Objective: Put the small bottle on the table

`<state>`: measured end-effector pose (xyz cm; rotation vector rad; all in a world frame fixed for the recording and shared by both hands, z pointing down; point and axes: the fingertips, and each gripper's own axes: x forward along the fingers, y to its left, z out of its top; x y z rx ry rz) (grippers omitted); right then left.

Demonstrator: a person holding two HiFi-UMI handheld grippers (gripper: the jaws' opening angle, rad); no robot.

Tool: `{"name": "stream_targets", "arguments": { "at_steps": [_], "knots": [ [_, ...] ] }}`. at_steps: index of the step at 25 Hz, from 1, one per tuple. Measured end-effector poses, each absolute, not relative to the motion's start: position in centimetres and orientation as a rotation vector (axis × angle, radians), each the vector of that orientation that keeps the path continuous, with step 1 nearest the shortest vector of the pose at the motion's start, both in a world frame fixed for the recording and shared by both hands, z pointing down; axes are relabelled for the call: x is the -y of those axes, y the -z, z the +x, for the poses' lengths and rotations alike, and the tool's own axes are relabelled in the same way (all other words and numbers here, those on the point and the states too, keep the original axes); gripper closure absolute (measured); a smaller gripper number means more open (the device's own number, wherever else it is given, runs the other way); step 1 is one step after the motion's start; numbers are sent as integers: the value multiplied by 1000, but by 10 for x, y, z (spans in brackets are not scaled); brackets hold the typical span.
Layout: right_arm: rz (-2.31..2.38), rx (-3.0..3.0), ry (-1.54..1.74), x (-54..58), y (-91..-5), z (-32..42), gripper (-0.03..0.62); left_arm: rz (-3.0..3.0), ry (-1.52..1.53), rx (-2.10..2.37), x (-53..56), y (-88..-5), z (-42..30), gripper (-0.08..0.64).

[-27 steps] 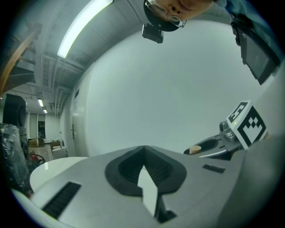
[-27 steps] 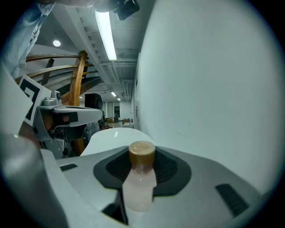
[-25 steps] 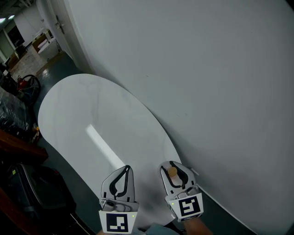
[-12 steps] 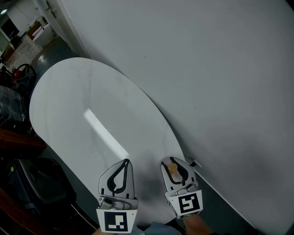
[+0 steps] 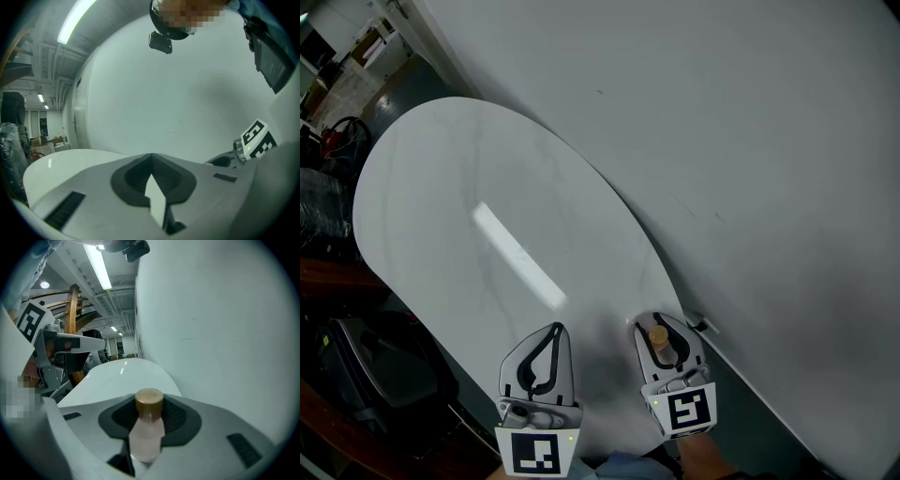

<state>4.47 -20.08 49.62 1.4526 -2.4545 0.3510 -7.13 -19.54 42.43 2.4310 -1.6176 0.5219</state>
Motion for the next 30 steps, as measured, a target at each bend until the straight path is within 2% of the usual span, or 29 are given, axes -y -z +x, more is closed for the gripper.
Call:
{"name": "stream_targets", "arguments": {
  "at_steps": [15,22,30],
  "knots": [
    [1544,2512,-286,200,-484,36,471,2430,-530,1604,202,-428,-72,560],
    [1304,2367,-174,185,-509,35,469,2434,-515,1614,196,-423,-75,560],
    [1560,2532,-161,206,-471,32,431,2429,-455,1650,190,-413,-77,560]
  ]
}}
